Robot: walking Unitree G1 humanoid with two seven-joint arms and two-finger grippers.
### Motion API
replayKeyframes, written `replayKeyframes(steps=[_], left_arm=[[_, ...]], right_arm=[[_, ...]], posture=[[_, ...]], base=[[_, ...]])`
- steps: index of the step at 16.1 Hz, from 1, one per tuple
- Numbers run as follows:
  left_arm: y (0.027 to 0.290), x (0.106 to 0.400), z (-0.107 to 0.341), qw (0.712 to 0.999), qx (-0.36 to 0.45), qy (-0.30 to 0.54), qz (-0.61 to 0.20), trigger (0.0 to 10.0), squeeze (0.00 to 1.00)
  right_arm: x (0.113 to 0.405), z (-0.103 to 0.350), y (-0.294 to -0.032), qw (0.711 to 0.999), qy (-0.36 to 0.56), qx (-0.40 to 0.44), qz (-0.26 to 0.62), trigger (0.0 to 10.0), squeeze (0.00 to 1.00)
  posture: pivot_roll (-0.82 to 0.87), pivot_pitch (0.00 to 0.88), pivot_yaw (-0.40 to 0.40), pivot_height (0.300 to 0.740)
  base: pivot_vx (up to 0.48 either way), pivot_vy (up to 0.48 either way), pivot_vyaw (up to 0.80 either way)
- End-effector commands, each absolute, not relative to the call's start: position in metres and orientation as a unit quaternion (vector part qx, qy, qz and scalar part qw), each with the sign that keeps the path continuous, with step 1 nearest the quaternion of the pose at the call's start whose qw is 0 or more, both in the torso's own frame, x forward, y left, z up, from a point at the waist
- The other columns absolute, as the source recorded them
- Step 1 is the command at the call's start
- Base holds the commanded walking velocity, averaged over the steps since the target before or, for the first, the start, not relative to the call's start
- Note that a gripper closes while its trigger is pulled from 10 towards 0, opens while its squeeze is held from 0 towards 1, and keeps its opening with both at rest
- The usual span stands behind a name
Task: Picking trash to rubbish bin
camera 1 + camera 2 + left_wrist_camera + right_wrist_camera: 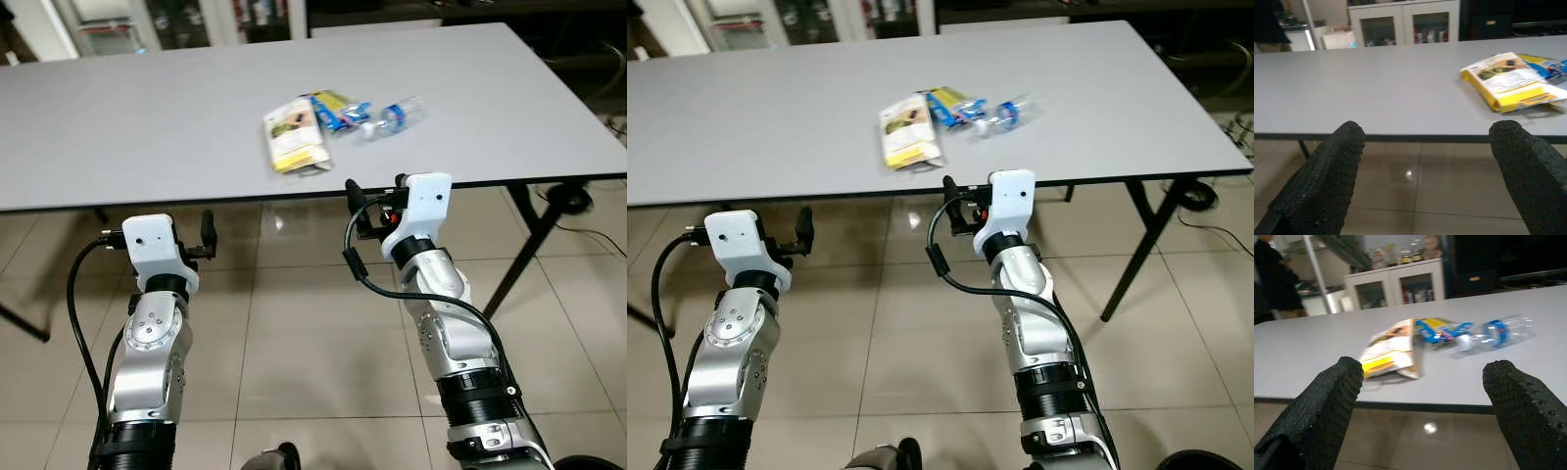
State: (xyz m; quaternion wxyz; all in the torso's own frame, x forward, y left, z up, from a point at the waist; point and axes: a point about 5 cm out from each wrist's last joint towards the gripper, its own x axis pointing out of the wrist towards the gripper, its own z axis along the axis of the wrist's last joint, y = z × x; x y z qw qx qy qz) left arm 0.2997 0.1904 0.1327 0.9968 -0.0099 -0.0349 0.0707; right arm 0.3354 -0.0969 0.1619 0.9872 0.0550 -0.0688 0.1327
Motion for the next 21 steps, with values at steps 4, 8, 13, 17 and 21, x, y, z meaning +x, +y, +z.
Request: replayKeyframes(steps=[4, 8, 13, 17, 21], left_arm=[[0.1928, 0.3001, 0.1354, 0.997, -0.008, -0.036, 0.068, 10.0, 0.00], [0.1927, 0.3004, 0.1354, 0.997, -0.005, -0.035, 0.067, 10.0, 0.00], [0.1931, 0.2997, 0.1349, 0.997, -0.002, -0.034, 0.068, 10.0, 0.00], [0.1927, 0.2991, 0.1337, 0.997, 0.000, -0.030, 0.067, 10.0, 0.00], [0.1932, 0.2988, 0.1330, 0.997, 0.000, -0.027, 0.068, 10.0, 0.00]], right_arm=[[0.3343, 0.1628, -0.0993, 0.987, -0.064, 0.059, 0.135, 10.0, 0.00], [0.3347, 0.1616, -0.0987, 0.987, -0.058, 0.068, 0.136, 10.0, 0.00], [0.3335, 0.1609, -0.0968, 0.986, -0.054, 0.072, 0.139, 10.0, 0.00], [0.3326, 0.1597, -0.0960, 0.986, -0.049, 0.078, 0.141, 10.0, 0.00], [0.3324, 0.1560, -0.0945, 0.986, -0.032, 0.082, 0.141, 10.0, 0.00]], posture=[[-0.09, 0.118, 0.101, 0.740], [-0.09, 0.118, 0.101, 0.740], [-0.09, 0.121, 0.104, 0.740], [-0.09, 0.125, 0.109, 0.740], [-0.09, 0.125, 0.109, 0.740]], base=[[0.439, 0.000, 0.00], [0.434, 0.000, 0.00], [0.433, 0.000, 0.00], [0.428, 0.000, 0.00], [0.390, 0.000, 0.00]])
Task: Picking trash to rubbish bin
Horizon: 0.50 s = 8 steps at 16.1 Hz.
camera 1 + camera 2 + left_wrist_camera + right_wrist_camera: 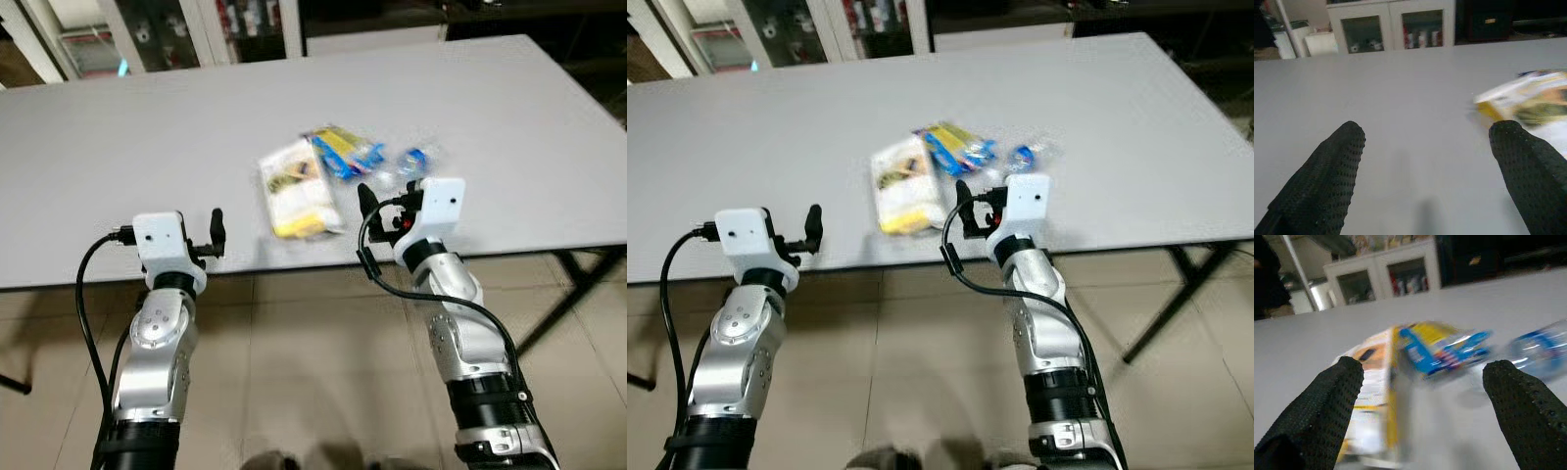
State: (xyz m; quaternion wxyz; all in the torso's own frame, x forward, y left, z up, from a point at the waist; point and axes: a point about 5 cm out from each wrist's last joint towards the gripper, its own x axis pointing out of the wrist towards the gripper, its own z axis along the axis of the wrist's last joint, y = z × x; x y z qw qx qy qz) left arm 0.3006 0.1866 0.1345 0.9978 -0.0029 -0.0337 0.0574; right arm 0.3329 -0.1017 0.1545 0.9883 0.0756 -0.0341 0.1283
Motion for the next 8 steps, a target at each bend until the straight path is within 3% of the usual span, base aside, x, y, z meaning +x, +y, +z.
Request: replayKeyframes(steps=[1, 2, 8], left_arm=[[0.1932, 0.2987, 0.1329, 0.997, 0.000, -0.027, 0.069, 10.0, 0.00], [0.1931, 0.2986, 0.1328, 0.997, 0.000, -0.027, 0.069, 10.0, 0.00], [0.1936, 0.2988, 0.1317, 0.997, 0.004, -0.022, 0.074, 10.0, 0.00]], right_arm=[[0.3328, 0.1534, -0.0941, 0.987, -0.021, 0.079, 0.141, 10.0, 0.00], [0.3331, 0.1516, -0.0938, 0.987, -0.014, 0.076, 0.141, 10.0, 0.00], [0.3330, 0.1495, -0.0856, 0.983, 0.029, 0.079, 0.163, 10.0, 0.00]], posture=[[-0.09, 0.125, 0.109, 0.740], [-0.09, 0.125, 0.109, 0.740], [-0.09, 0.130, 0.106, 0.740]], base=[[0.304, 0.000, 0.00], [0.304, 0.000, 0.00], [0.000, 0.000, 0.00]])
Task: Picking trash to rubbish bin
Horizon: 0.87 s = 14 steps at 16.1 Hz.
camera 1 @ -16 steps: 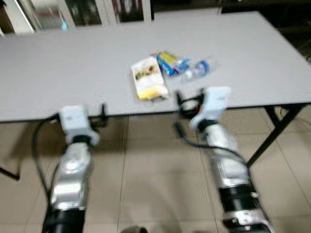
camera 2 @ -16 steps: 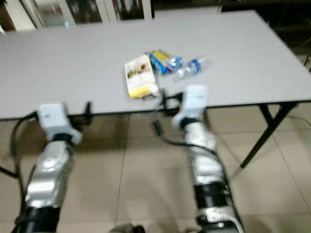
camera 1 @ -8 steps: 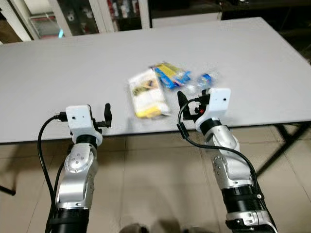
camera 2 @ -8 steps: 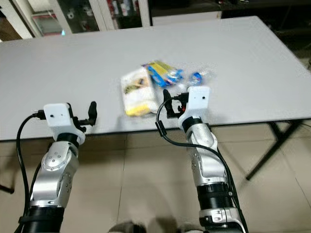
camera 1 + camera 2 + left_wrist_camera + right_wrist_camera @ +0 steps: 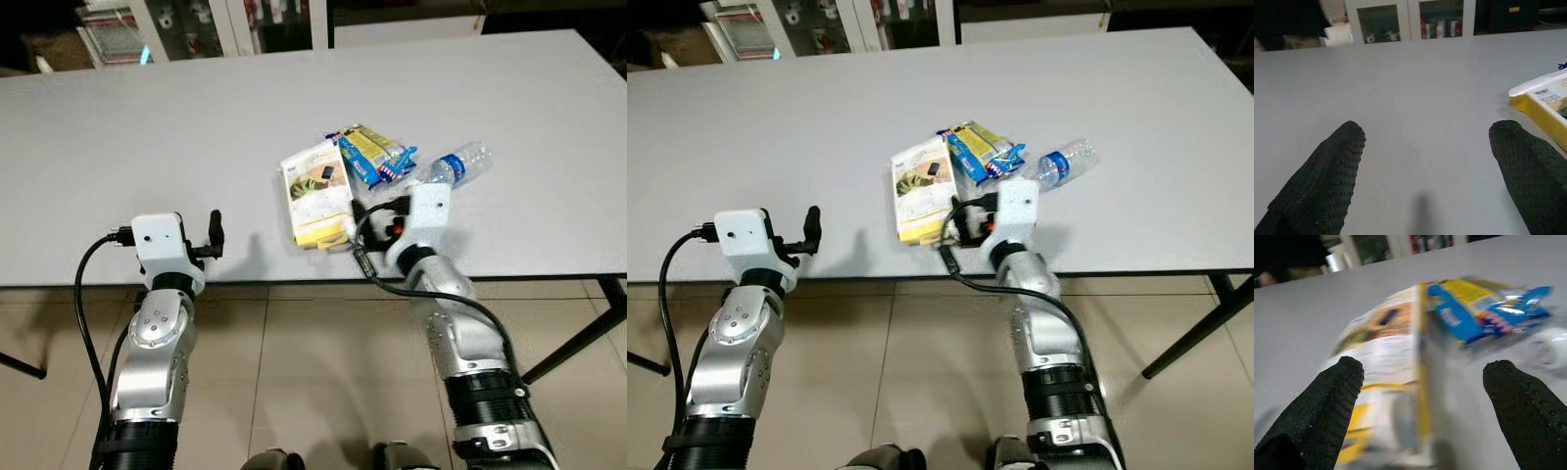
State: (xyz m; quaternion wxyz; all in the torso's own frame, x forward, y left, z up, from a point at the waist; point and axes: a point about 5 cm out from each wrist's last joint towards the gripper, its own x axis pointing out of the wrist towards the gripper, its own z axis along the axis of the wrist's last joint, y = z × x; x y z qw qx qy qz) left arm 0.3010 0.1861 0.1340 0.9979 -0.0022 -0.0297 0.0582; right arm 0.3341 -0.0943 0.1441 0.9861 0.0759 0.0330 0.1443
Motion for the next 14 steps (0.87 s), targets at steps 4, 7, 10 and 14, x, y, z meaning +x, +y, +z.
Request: replayKeyframes(steps=[4, 7, 10, 14], left_arm=[[0.196, 0.298, 0.131, 0.997, 0.008, -0.019, 0.080, 10.0, 0.00], [0.196, 0.297, 0.130, 0.997, 0.009, -0.016, 0.080, 10.0, 0.00], [0.196, 0.296, 0.130, 0.997, 0.010, -0.013, 0.082, 10.0, 0.00], [0.196, 0.294, 0.129, 0.997, 0.008, -0.011, 0.079, 10.0, 0.00]], right_arm=[[0.334, 0.141, -0.086, 0.982, 0.067, 0.075, 0.157, 10.0, 0.00], [0.333, 0.132, -0.085, 0.979, 0.099, 0.082, 0.158, 10.0, 0.00], [0.328, 0.124, -0.082, 0.975, 0.124, 0.083, 0.163, 10.0, 0.00], [0.329, 0.124, -0.087, 0.978, 0.120, 0.080, 0.150, 10.0, 0.00]], posture=[[-0.08, 0.134, 0.105, 0.740], [-0.08, 0.136, 0.105, 0.740], [-0.08, 0.142, 0.106, 0.740], [-0.08, 0.148, 0.107, 0.740]], base=[[0.000, 0.000, 0.00], [0.000, 0.000, 0.00], [0.000, 0.000, 0.00], [0.000, 0.000, 0.00]])
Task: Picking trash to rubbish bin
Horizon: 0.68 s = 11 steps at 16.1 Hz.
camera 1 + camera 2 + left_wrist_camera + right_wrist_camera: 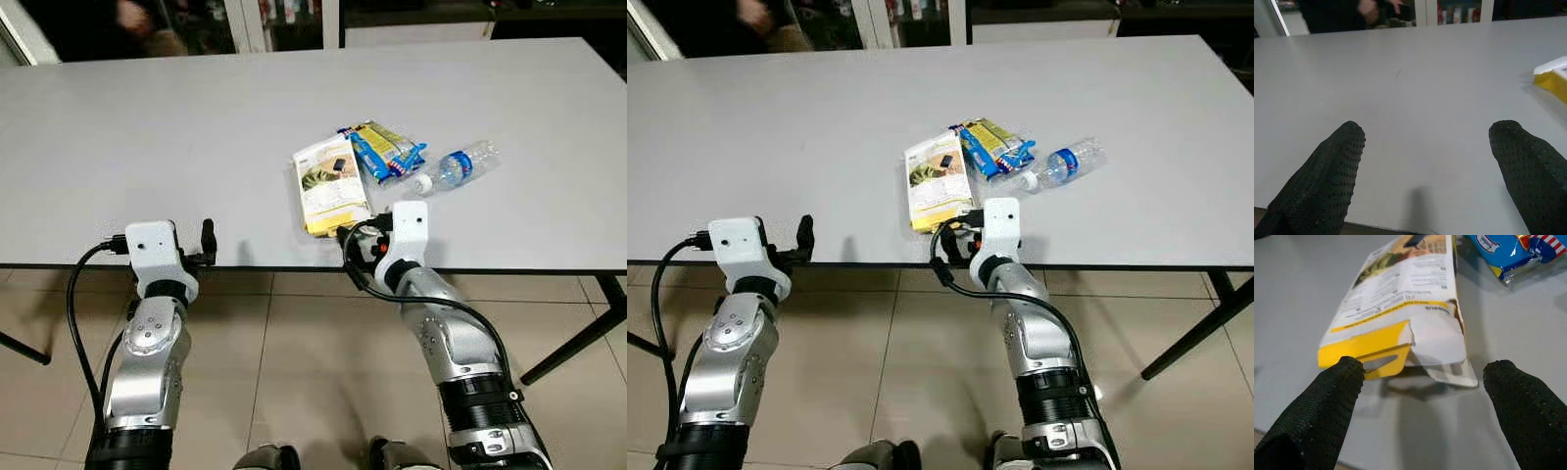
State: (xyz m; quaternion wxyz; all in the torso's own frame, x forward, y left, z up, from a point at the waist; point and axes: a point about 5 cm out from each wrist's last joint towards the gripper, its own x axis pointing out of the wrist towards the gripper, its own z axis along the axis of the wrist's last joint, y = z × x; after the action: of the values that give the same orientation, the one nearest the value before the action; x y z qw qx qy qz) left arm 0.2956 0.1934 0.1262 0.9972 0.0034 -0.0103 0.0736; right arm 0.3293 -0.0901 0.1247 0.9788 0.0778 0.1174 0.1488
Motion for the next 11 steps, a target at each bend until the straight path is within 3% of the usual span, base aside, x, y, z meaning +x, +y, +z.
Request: replayKeyframes(steps=[1, 2, 3, 4, 5, 6, 11], left_arm=[[0.196, 0.294, 0.128, 0.997, 0.009, -0.010, 0.080, 10.0, 0.00], [0.196, 0.294, 0.128, 0.997, 0.010, -0.010, 0.080, 10.0, 0.00], [0.196, 0.294, 0.129, 0.997, 0.010, -0.012, 0.080, 10.0, 0.00], [0.196, 0.293, 0.129, 0.997, 0.012, -0.015, 0.079, 10.0, 0.00], [0.195, 0.291, 0.131, 0.997, 0.036, -0.030, 0.067, 10.0, 0.00], [0.195, 0.290, 0.128, 0.997, 0.030, -0.025, 0.066, 10.0, 0.00], [0.195, 0.289, 0.127, 0.997, 0.027, -0.023, 0.066, 10.0, 0.00]], right_arm=[[0.330, 0.126, -0.089, 0.980, 0.110, 0.074, 0.147, 10.0, 0.00], [0.330, 0.129, -0.090, 0.984, 0.095, 0.056, 0.141, 10.0, 0.00], [0.334, 0.152, -0.103, 0.996, -0.007, -0.008, 0.092, 10.0, 0.47], [0.334, 0.161, -0.105, 0.995, -0.043, -0.029, 0.084, 10.0, 0.48], [0.334, 0.173, -0.109, 0.993, -0.083, -0.042, 0.072, 10.0, 0.78], [0.336, 0.172, -0.111, 0.994, -0.079, -0.039, 0.067, 10.0, 1.00], [0.338, 0.165, -0.111, 0.995, -0.070, -0.032, 0.069, 10.0, 1.00]], posture=[[-0.08, 0.150, 0.107, 0.740], [-0.08, 0.151, 0.107, 0.740], [-0.08, 0.152, 0.107, 0.740], [-0.07, 0.154, 0.107, 0.740], [-0.07, 0.154, 0.107, 0.740], [-0.07, 0.154, 0.111, 0.740], [-0.07, 0.152, 0.111, 0.740]], base=[[0.000, 0.000, 0.00], [0.000, 0.000, 0.00], [0.000, 0.000, 0.00], [0.000, 0.000, 0.00], [0.000, 0.000, 0.00], [0.000, 0.000, 0.00], [0.000, 0.000, 0.00]])
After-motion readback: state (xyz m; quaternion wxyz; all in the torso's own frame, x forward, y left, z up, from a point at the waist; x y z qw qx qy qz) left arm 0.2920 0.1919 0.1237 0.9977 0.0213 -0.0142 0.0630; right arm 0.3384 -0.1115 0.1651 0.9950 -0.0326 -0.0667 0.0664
